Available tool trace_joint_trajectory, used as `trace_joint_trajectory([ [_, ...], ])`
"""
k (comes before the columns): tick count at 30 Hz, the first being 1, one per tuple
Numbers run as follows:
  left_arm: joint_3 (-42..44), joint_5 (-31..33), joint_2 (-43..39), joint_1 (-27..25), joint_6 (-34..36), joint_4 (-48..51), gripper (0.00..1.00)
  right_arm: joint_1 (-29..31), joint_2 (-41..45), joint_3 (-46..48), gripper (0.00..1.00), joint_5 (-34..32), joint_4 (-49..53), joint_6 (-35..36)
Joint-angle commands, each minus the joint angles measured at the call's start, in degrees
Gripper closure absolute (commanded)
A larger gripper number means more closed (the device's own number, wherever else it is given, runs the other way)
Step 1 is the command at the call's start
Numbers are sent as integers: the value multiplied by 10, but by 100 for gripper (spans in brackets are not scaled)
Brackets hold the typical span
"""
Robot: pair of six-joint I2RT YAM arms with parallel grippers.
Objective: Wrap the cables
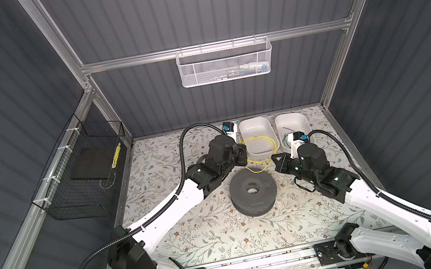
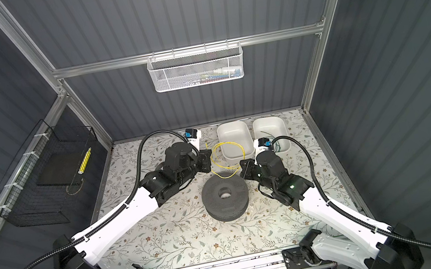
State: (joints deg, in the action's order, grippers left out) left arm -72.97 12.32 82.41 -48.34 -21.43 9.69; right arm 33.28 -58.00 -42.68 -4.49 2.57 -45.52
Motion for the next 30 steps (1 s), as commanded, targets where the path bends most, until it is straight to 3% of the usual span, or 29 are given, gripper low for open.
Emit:
trace_joint_trajectory([
  [1, 41, 57, -48, 1, -35, -57, 100, -1, -8, 19, 100, -24, -79, -49],
  [13, 216, 126, -171, 2, -128, -126, 100, -28, -11, 54, 100, -63, -219, -149],
  [23, 315, 187, -276, 2, -204, -123, 99, -55, -7, 72, 100, -91, -254, -197],
  [26, 351, 189, -312, 3, -233, -151, 87, -56, -13, 67, 100, -79, -254, -190],
  [29, 367, 190, -349, 3, -228, -158, 63, -56, -19, 64, 100, -56, -252, -179],
  [30, 361, 192, -361, 3, -215, -145, 62, -57, -17, 65, 100, -52, -246, -174],
])
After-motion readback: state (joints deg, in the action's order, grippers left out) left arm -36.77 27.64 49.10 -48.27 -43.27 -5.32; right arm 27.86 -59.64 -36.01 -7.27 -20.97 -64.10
